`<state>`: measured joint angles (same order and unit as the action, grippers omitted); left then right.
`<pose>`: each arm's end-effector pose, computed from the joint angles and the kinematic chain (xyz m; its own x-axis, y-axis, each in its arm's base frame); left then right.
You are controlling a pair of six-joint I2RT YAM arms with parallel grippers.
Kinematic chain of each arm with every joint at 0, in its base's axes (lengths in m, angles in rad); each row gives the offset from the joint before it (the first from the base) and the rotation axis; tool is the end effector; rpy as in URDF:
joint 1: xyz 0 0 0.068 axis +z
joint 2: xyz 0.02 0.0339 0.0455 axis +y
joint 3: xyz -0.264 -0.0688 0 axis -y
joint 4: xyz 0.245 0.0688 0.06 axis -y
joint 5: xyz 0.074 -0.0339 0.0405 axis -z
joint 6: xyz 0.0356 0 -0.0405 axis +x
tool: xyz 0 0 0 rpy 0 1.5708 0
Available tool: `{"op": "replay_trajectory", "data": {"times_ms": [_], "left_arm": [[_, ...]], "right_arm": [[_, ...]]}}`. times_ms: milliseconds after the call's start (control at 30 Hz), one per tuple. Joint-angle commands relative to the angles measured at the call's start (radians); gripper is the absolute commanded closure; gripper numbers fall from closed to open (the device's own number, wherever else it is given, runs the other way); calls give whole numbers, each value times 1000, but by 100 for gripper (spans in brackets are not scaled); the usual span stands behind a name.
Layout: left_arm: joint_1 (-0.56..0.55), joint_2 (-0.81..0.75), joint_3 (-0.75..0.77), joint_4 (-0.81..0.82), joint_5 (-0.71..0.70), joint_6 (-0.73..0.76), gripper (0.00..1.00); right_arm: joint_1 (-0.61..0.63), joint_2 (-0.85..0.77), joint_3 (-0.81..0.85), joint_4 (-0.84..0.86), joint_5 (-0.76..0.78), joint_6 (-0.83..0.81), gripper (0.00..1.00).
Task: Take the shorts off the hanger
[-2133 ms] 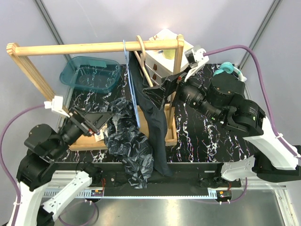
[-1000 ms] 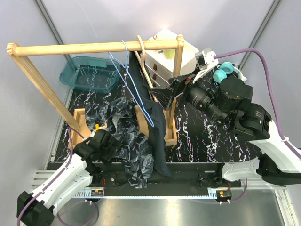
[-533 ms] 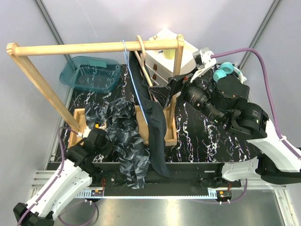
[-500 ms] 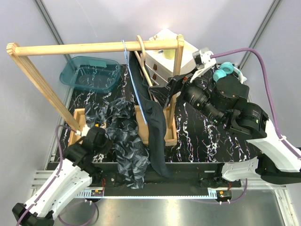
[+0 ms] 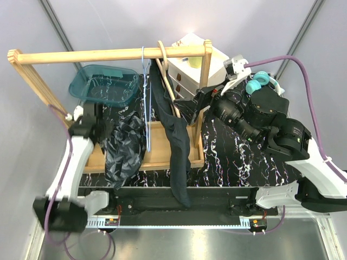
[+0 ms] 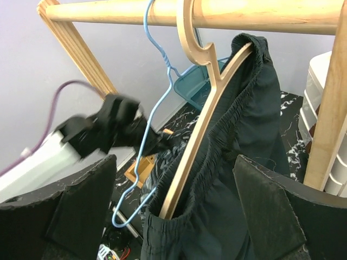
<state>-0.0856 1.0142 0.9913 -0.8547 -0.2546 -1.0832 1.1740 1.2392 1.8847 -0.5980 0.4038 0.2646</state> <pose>0.1962 -0.0078 0.3086 -0.2905 -0.8332 -0.4705 -0.7134 0.5163 -0.4738 0.0903 0.1793 0.5635 -0.1644 0.2299 -0.9592 -0.6770 0.6809 0.2792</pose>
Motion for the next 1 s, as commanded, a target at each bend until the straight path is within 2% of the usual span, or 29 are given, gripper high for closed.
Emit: {"op": "replay_trajectory", "data": {"times_ms": [0, 33, 67, 100, 133, 200, 433, 500, 633, 733, 967], "left_arm": [[84, 211, 199, 108, 189, 175, 100], [84, 234, 228, 105, 186, 193, 92], [84, 266, 266, 99, 180, 207, 77], [84, 274, 276, 70, 170, 216, 51], [84, 279, 274, 54, 163, 223, 21], [84, 265, 235, 25, 166, 230, 2], [83, 109, 66, -50, 230, 304, 1], [80, 66, 56, -110, 238, 310, 1], [32, 17, 49, -115, 245, 309, 1], [-18, 70, 96, -101, 238, 316, 1], [-63, 363, 240, -99, 207, 270, 1]], "right_arm": [[7, -26, 33, -17, 35, -15, 3], [7, -26, 34, -25, 36, -15, 3], [7, -26, 34, -26, 33, -13, 3], [7, -27, 36, -28, 35, -16, 3], [9, -30, 34, -29, 35, -15, 3], [7, -38, 27, -29, 35, -16, 3], [7, -87, -55, 1, 52, -8, 2], [7, -95, -70, 6, 50, -4, 2], [6, -101, -76, 10, 50, -1, 2], [7, -106, -84, 9, 38, 8, 2], [9, -121, -87, -3, 26, 45, 2]]}}
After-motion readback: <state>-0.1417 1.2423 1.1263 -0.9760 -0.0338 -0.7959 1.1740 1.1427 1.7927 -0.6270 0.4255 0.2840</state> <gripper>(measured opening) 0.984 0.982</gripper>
